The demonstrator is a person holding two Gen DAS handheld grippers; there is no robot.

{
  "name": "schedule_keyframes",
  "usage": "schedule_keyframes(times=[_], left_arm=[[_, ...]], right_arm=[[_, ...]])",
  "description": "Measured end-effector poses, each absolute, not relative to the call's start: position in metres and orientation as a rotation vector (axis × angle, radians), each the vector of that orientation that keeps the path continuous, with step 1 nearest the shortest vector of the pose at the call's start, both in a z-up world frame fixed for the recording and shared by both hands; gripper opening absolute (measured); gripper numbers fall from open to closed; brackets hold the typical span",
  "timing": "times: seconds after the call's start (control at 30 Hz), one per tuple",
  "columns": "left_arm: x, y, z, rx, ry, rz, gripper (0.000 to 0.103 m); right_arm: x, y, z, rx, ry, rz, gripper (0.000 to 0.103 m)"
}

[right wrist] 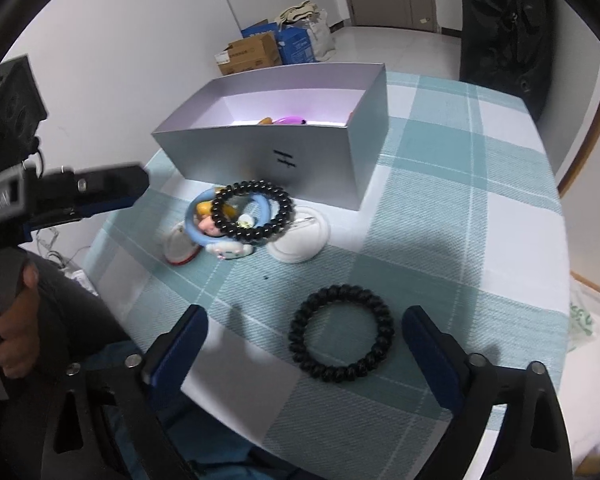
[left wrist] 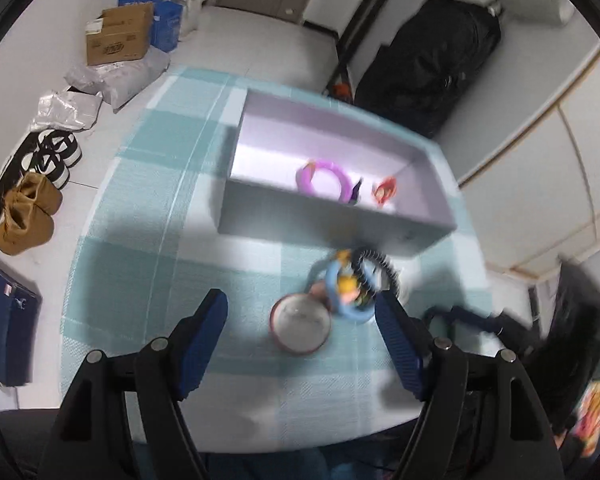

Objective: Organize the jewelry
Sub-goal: 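Close the right tool on the black coil bracelet on the cloth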

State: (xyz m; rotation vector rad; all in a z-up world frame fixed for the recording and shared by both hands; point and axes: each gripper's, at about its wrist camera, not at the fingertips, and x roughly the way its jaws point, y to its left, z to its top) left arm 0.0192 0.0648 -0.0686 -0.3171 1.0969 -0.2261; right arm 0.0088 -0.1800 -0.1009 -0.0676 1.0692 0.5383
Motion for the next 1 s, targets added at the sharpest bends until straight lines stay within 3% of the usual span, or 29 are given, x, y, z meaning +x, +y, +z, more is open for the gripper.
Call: schedule_keyframes(times=[0.1,0.3,0.47,0.53,0.7,0.73,0.77,0.97,1.0], left_arm=[[0.012,0.054,-0.072,-0.213,1.102,-0.23,0.072],[0.007,0.034,-0.09,-0.037,1.148,-0.229,0.071],[0.014,0.033,-0.094,-0.026,1.162,-0.239,0.038],[0.011,0.028,-0.095,0.014,1.148,-0.245,0.033],[0.006,0.023,-0.092,0.053,1.127,-0.246,0.031],[0.005,0.024,-0.09,0.062,1.121,-0.24,0.02],[0.004,0.024,-0.089,0.072,1.121,-0.231,0.0],[0.005,0.025,-0.087,0.032,1.135,-0.241,0.0],[0.004,0.026,-0.086,0.025,1.132,-0.248,0.0]], right_arm=[[0.009,-0.182,-0.101,-0.083,1.066,0.522,0.083],[0.002,-0.175,-0.103,-0.203,1.039,0.495,0.072],[0.0,-0.175,-0.102,-0.238,1.015,0.475,0.051],[0.001,-0.176,-0.102,-0.236,1.014,0.474,0.047],[-0.007,-0.169,-0.1,-0.263,1.004,0.494,0.037],[-0.008,-0.168,-0.099,-0.266,1.002,0.498,0.036],[-0.007,-0.168,-0.099,-0.265,1.0,0.501,0.035],[-0.002,-0.175,-0.094,-0.196,1.002,0.512,0.03],[0.0,-0.177,-0.094,-0.181,1.003,0.513,0.008]])
